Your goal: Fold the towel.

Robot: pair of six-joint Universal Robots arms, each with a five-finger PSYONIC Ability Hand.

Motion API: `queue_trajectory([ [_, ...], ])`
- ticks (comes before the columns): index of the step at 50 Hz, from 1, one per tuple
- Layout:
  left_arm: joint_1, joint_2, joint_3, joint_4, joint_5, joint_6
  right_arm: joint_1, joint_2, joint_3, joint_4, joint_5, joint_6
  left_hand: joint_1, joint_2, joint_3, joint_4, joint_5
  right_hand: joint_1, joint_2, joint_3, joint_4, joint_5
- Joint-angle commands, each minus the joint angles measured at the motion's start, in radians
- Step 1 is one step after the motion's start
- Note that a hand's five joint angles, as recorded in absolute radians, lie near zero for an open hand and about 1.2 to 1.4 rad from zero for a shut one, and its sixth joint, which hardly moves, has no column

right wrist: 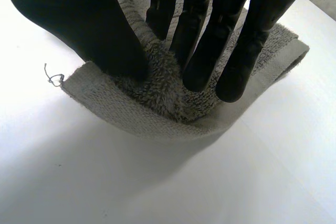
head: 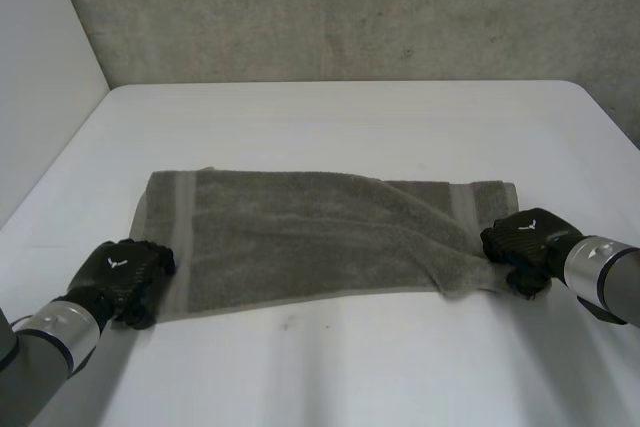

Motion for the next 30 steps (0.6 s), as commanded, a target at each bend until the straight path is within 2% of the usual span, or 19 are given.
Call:
queue_trajectory([
  [1,0.001,-0.01,0.009,0.006,0.003,0.001,0.0,0.003,0.0,0.0,0.0,0.0,0.074,0.077,0.076,0.078,0.079,0.432,0.223,0.208,0.2,0.236],
  [30,0.0,-0.082,0.115,0.068,0.001,0.001,0.012,0.006,0.003,0.0,0.0,0.0,0.136,0.139,0.138,0.14,0.141,0.432,0.223,0.208,0.2,0.236],
])
